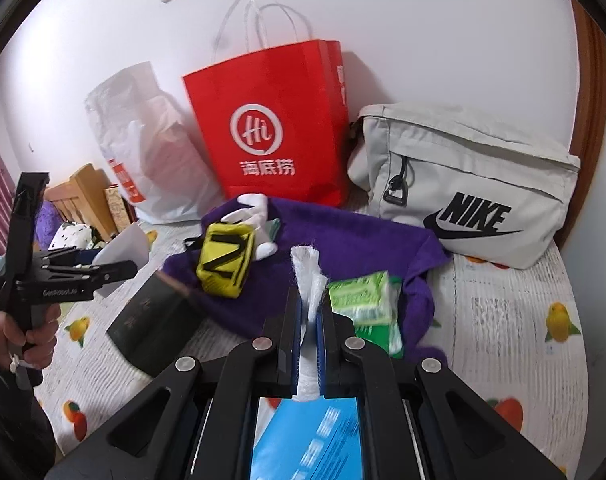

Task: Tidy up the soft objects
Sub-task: 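Carry the sponge with the left tool while the right tool carries the tissue toward the towel, then open the left tool over the towel while the right tool releases the tissue there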

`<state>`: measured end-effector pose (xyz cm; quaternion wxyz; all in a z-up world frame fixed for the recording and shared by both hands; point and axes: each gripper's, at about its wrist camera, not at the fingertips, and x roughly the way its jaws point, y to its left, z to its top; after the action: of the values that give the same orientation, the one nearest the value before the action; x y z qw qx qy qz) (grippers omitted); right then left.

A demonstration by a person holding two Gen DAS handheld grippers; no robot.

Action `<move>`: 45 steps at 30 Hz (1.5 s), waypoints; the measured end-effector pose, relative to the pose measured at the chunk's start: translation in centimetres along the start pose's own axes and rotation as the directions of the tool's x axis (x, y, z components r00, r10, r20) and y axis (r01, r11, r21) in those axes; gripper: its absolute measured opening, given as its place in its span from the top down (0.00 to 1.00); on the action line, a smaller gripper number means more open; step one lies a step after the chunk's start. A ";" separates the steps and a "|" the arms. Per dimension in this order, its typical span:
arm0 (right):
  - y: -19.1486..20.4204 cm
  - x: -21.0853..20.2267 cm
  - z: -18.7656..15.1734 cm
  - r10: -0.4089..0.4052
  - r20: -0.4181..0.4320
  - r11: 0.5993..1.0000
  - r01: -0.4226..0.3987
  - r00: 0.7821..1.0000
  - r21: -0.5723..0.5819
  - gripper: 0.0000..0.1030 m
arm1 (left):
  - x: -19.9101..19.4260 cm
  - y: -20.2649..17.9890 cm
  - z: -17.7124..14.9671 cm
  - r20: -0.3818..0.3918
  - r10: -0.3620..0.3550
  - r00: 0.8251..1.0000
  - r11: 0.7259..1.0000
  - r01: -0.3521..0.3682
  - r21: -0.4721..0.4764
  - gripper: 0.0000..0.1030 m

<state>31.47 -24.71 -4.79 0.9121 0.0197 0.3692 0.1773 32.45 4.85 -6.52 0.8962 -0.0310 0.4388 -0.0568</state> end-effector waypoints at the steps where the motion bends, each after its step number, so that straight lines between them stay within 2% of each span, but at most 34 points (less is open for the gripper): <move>1: -0.3 0.5 0.5 0.013 0.000 1.000 -0.013 1.000 0.005 0.93 | 0.4 -0.2 0.3 -0.004 -0.006 1.000 1.000 0.006 0.003 0.31; 15: -4.9 8.2 4.4 -0.065 -0.062 0.998 0.065 0.996 0.002 0.92 | 6.2 -2.5 4.4 -0.066 -0.034 0.997 0.998 0.037 0.047 0.31; 19: -6.1 9.9 4.6 -0.089 -0.076 0.996 0.091 0.993 0.014 0.92 | 7.7 -3.1 4.5 -0.096 -0.053 0.994 0.997 0.058 0.050 0.31; 22: -6.9 11.6 4.3 -0.057 -0.111 0.997 0.062 0.992 0.041 0.92 | 8.6 -3.4 4.6 -0.116 -0.063 0.991 0.997 0.068 0.045 0.31; 30: -7.5 13.5 3.6 -0.090 -0.156 0.996 0.093 0.984 0.013 0.92 | 10.9 -5.4 5.0 -0.164 -0.063 0.984 0.994 0.077 0.079 0.31; 31: -7.5 13.5 3.5 -0.090 -0.160 0.996 0.093 0.983 0.012 0.91 | 11.1 -5.6 5.1 -0.169 -0.064 0.984 0.994 0.078 0.082 0.31; 33: -7.5 13.6 3.4 -0.090 -0.176 0.996 0.094 0.980 0.012 0.80 | 11.6 -6.0 5.1 -0.178 -0.062 0.982 0.993 0.079 0.088 0.31; 35: -7.5 13.4 3.3 -0.096 -0.172 0.995 0.098 0.980 0.007 0.57 | 12.0 -6.3 5.2 -0.186 -0.063 0.980 0.992 0.081 0.093 0.30; 37: -7.6 12.8 3.2 -0.108 -0.155 0.994 0.108 0.982 -0.007 0.50 | 12.5 -6.6 5.2 -0.202 -0.070 0.977 0.992 0.090 0.090 0.29; 41: -7.7 12.0 3.2 -0.117 -0.158 0.993 0.117 0.981 -0.008 0.48 | 13.3 -6.7 5.3 -0.221 -0.085 0.972 0.992 0.104 0.075 0.28; 42: -7.7 11.6 3.2 -0.118 -0.156 0.993 0.118 0.981 -0.007 0.47 | 13.4 -6.9 5.4 -0.221 -0.089 0.971 0.991 0.108 0.076 0.24; 45: -7.3 10.7 3.0 -0.120 -0.141 0.993 0.118 0.983 -0.023 0.36 | 13.7 -7.5 5.5 -0.218 -0.084 0.972 0.990 0.107 0.095 0.14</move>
<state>42.91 -27.66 -10.92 0.8926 -0.0217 0.4323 0.1258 44.57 -4.37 -13.10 0.8406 0.0019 0.5268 -0.1260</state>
